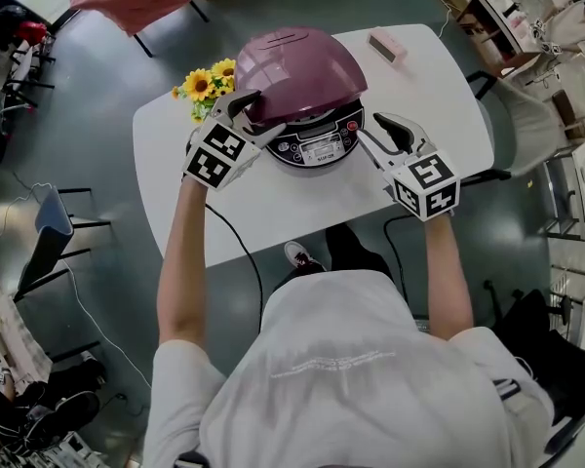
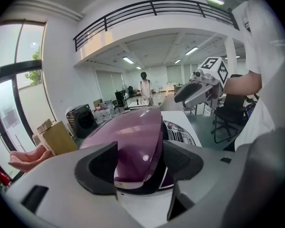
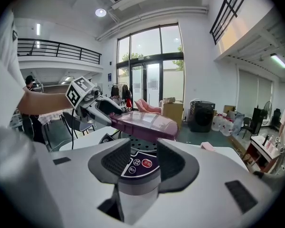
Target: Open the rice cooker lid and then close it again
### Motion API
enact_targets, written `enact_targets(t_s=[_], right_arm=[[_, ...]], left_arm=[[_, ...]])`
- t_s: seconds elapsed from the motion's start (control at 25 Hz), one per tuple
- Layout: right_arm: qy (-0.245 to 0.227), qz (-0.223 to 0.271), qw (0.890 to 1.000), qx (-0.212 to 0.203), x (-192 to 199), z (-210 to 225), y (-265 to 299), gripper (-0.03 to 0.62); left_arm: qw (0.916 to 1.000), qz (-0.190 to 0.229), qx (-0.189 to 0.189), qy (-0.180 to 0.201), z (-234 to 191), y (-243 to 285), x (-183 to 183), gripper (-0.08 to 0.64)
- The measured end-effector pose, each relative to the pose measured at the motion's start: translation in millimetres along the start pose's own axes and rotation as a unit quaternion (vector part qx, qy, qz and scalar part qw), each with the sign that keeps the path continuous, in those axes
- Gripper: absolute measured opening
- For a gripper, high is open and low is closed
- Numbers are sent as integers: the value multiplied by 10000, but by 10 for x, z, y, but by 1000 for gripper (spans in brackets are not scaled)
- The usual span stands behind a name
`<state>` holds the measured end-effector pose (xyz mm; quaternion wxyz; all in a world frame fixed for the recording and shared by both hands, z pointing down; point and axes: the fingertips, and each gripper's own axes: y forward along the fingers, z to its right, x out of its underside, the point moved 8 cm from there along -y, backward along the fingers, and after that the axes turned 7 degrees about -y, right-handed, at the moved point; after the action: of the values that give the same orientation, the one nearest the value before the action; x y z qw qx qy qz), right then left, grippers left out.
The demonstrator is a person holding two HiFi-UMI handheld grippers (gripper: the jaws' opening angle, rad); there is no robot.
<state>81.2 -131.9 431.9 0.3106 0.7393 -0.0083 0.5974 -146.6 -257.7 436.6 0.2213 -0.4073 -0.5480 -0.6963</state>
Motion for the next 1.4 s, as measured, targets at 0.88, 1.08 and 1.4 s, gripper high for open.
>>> enact_targets(t_s=[0.88, 1.08, 1.4], right_arm=[[-109, -156, 9997, -130, 21, -12, 39, 164], [3, -155, 9998, -110, 59, -16, 69, 165], [42, -163, 9995, -262, 56, -128, 138, 165]], left_arm=[[9934, -148, 438, -1053, -48, 167, 294, 212], [9953, -280, 286, -879, -12, 188, 282, 210], [9954, -386, 187, -856, 31, 203, 272, 212]])
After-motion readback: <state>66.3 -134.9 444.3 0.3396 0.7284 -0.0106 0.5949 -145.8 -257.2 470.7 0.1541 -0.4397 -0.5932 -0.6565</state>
